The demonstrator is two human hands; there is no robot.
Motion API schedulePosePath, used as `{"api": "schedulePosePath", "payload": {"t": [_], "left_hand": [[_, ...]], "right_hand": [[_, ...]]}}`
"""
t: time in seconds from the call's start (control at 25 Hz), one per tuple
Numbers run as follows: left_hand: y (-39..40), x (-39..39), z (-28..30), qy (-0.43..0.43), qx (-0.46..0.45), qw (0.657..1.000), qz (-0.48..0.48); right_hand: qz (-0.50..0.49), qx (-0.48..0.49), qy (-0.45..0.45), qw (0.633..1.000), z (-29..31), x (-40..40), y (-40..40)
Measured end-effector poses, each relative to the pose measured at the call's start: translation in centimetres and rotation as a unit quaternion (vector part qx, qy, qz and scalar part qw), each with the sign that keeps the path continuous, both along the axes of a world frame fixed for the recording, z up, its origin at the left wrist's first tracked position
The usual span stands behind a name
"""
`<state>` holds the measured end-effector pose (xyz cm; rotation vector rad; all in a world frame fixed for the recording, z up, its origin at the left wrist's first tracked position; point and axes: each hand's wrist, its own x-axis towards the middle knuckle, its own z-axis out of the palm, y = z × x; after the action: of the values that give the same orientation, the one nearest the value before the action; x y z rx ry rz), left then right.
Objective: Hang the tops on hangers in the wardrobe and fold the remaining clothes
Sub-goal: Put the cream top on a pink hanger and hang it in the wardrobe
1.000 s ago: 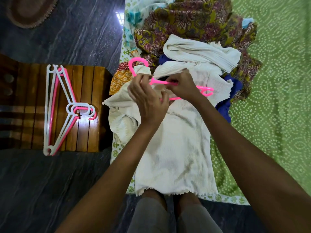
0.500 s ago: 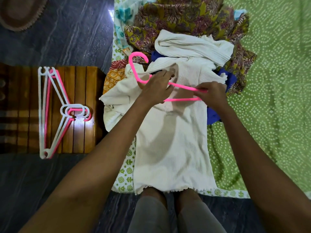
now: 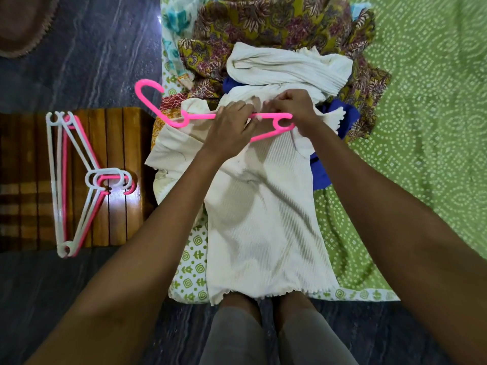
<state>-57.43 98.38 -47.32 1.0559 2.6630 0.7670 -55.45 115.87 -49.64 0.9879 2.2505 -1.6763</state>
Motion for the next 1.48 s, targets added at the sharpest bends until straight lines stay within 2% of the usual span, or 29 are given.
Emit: {"api": "schedulePosePath", "payload": {"t": [0.12,0.24,0.28,0.32,0.36,0.4,0.44,0.48,0.52,0.56,0.6,0.68,0.8,0.88,0.96,1.04,1.12,1.2,1.28,1.36,1.4,1.48], "left_hand": [[-0.5,0.3,0.0,-0.002,0.046,0.999,0.014],[-1.0,0.7,-0.1,-0.001,0.071,0.997,0.017],[-1.2,0.8,-0.3,-0.002,0.07,0.997,0.016],[-1.3,0.8,-0.4,-0.001,0.07,0.997,0.016],[-1.3,0.8,-0.5,0.003,0.07,0.997,0.018],[-1.2,0.6,-0.7,0.008,0.069,0.997,0.023],[-1.1,0.3,-0.8,0.013,0.064,0.997,0.032],[-0.8,0.0,-0.9,0.018,0.058,0.997,0.038],[-0.5,-0.3,-0.9,0.02,0.052,0.998,0.042],[-0.2,-0.4,-1.0,0.021,0.042,0.998,0.043],[0.2,-0.5,-1.0,0.02,0.027,0.998,0.046],[1.0,-0.6,-1.1,0.02,-0.012,0.998,0.063],[1.6,-0.8,-1.4,0.009,-0.107,0.99,0.093],[1.6,-0.8,-1.7,0.014,-0.18,0.981,0.076],[1.5,-0.5,-2.1,0.023,-0.192,0.98,0.049],[1.6,-0.1,-2.6,0.012,-0.165,0.985,0.046],[1.5,-0.1,-3.2,0.002,-0.118,0.99,0.075],[0.7,-0.3,-3.9,0.023,-0.069,0.992,0.098],[-1.0,-0.2,-4.4,0.039,-0.055,0.994,0.089],[-3.2,0.6,-5.0,0.035,-0.048,0.994,0.086],[-4.5,0.8,-5.1,0.027,-0.036,0.993,0.11],[-6.9,0.6,-5.2,0.013,-0.009,0.982,0.19]], "right_hand": [[0.049,0.15,-0.034,0.987,-0.5,-1.2,-0.6],[0.166,0.337,-0.102,0.921,-0.1,-1.5,-2.0],[0.185,0.353,-0.106,0.911,-0.1,-1.5,-2.5],[0.182,0.346,-0.093,0.916,-0.2,-1.4,-2.6],[0.153,0.307,-0.071,0.937,-0.3,-1.1,-2.4],[0.101,0.232,-0.041,0.967,-0.5,-0.7,-1.7],[0.027,0.118,-0.015,0.993,-0.3,0.0,-1.1],[-0.052,-0.017,0.003,0.998,-0.3,0.7,-0.7],[-0.121,-0.127,0.003,0.984,-0.2,1.5,-0.5],[-0.174,-0.192,-0.007,0.966,0.1,2.2,-0.5],[-0.21,-0.204,-0.02,0.956,0.3,2.6,-0.6],[-0.257,-0.126,-0.009,0.958,0.7,2.8,-0.8],[-0.21,0.097,0.032,0.972,1.7,2.8,-1.3],[-0.179,0.182,0.066,0.965,2.4,2.8,-2.3],[-0.153,0.202,0.1,0.962,3.1,2.2,-3.9],[-0.106,0.199,0.122,0.967,3.3,1.3,-5.9],[-0.071,0.174,0.143,0.972,3.2,1.0,-8.0],[-0.081,0.151,0.151,0.974,2.5,2.0,-9.6],[-0.078,0.141,0.09,0.983,1.1,3.8,-9.9],[-0.038,0.11,-0.023,0.993,-0.3,6.1,-9.3],[-0.036,0.101,-0.045,0.993,-0.7,7.0,-8.9],[-0.057,0.169,-0.012,0.984,-0.7,7.6,-7.5]]}}
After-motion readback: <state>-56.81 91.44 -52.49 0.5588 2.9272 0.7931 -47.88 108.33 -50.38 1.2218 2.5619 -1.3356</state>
